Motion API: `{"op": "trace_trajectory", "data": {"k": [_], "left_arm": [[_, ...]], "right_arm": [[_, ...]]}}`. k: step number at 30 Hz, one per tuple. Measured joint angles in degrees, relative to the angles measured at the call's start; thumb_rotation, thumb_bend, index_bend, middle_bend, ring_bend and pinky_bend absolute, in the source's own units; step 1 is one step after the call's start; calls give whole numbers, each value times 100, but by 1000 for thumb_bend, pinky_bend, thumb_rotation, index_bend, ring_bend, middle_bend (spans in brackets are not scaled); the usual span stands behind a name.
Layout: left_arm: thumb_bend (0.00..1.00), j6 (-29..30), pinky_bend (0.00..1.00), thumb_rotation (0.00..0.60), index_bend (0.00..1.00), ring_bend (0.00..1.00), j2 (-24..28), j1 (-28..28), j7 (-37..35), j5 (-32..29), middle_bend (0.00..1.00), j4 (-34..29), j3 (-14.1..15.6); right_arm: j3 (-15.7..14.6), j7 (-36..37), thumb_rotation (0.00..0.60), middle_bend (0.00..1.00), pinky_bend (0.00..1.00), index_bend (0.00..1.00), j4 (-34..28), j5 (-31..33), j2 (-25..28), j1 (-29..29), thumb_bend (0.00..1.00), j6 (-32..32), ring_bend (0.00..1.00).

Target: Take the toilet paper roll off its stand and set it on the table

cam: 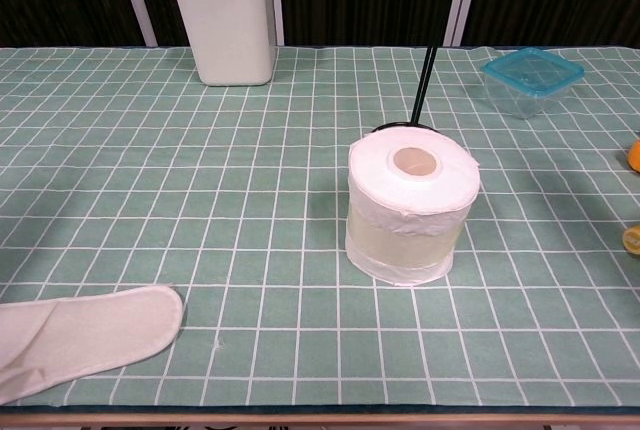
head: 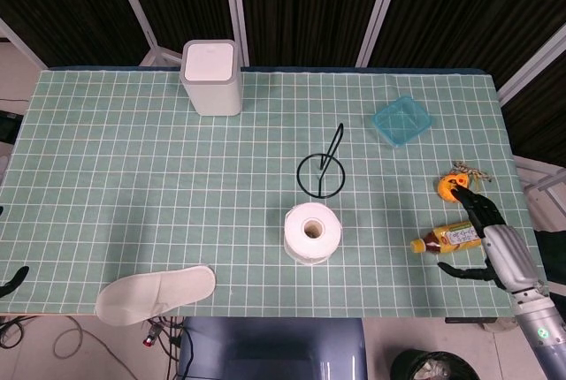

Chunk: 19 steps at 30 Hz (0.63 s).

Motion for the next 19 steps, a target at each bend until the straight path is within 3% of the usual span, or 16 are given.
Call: {"op": "trace_trajectory", "data": {"k": [7, 10, 19], "left_arm": [[176, -77, 13, 600, 47, 0, -22, -37, 82, 40, 0, 15, 30], [176, -115, 13, 600, 47, 0, -46, -58, 112, 45, 0, 39, 34], [176, -117, 13, 600, 47, 0, -107, -113, 79, 138, 0, 198, 25]], "right_arm": [[-252, -2110, 600, 0, 0, 0, 808, -419, -697, -550, 0, 1481, 0], [-314, -2652, 600, 0, 0, 0, 1055, -454, -939, -657, 0, 1651, 0], [-386, -2920, 600, 0, 0, 0, 1170, -335, -1189, -657, 0, 1788, 0]]}}
